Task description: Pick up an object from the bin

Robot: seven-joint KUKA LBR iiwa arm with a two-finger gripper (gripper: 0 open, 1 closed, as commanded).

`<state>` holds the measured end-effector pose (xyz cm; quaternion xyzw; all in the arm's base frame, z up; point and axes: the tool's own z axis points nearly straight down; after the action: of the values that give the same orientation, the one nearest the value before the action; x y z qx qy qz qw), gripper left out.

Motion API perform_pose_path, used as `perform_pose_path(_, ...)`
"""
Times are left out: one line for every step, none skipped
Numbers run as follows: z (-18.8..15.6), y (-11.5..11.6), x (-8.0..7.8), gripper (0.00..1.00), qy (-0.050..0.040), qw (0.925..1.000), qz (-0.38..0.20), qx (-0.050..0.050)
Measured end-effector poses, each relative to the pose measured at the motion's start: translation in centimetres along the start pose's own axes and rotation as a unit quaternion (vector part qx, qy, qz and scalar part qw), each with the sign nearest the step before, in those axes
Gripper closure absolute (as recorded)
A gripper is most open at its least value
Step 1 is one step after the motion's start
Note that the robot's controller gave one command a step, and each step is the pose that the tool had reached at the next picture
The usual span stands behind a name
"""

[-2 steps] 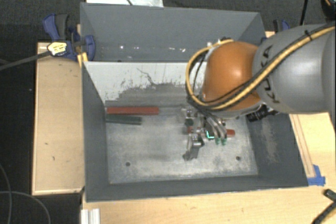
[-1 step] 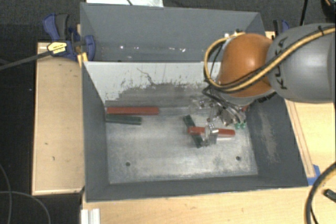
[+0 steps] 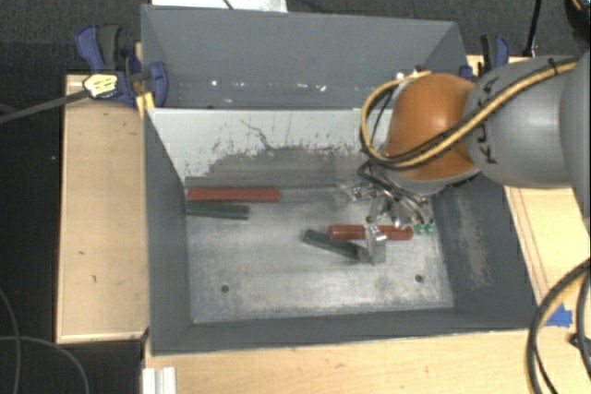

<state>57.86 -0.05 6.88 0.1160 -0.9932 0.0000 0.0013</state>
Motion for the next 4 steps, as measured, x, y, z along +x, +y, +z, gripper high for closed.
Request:
perform_pose_path(-0.56,0.07,-0.19,1.0,-0.0018,1.0,0.001,0.0)
perform_pose_path(-0.31,0.1,-0.21,0.0,-0.0042,1.0,0.003,0.0)
perform_pose_path(-0.46,0.05,-0.24,1.0,-0.0042,1.0,0.004,0.0)
perform_pose_path(-0.3,0.1,-0.2,0.0,-0.004,1.0,0.005,0.0)
